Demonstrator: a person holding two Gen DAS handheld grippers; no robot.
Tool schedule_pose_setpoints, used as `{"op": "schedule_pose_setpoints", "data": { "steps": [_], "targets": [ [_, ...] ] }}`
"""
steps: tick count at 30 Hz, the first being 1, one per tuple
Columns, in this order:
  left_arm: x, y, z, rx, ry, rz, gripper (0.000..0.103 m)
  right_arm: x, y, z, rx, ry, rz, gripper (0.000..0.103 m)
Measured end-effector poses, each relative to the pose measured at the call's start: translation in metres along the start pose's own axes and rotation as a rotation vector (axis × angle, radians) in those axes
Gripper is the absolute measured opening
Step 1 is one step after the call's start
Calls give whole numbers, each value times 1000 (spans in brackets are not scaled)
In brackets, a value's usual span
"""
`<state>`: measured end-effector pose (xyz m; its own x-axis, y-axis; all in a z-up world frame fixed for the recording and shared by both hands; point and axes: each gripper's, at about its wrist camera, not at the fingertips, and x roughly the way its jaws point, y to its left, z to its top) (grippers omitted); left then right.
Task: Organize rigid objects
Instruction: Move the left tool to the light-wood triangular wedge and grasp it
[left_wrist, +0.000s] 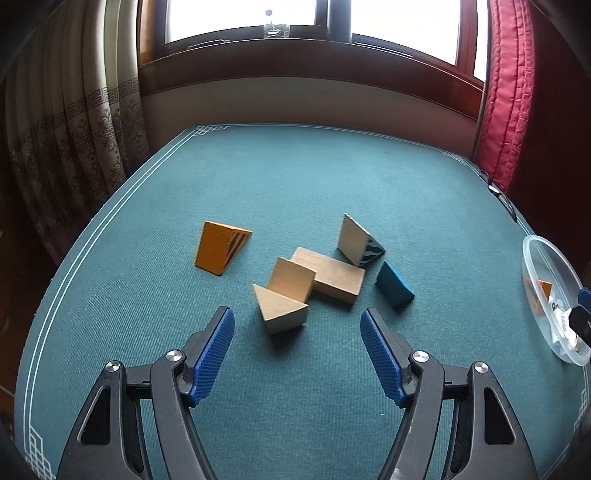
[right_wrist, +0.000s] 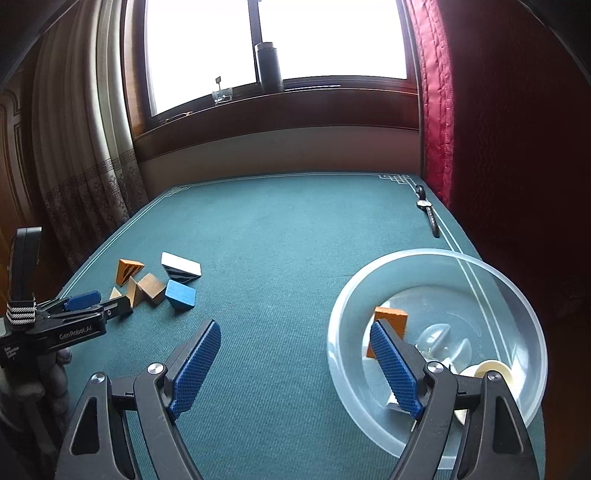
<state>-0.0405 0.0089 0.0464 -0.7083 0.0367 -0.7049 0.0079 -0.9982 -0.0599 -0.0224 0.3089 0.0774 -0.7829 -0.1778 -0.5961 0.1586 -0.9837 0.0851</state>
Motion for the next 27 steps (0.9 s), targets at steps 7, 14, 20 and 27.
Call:
{"op": "schedule_pose_setpoints", "data": {
  "steps": [7, 14, 20, 27],
  "targets": [
    [15, 23, -1, -36, 27, 12, 72, 13, 32, -8, -77, 44, 68, 86],
    [27, 19, 0, -4, 42, -9, 72, 29, 49, -13, -98, 98, 111, 86],
    [35, 14, 4, 34, 43, -34, 62, 37, 58, -14, -108, 124, 121, 86],
    [39, 14, 6, 45, 50, -109, 38, 52, 67, -13, -113, 167, 144, 86]
  ]
}}
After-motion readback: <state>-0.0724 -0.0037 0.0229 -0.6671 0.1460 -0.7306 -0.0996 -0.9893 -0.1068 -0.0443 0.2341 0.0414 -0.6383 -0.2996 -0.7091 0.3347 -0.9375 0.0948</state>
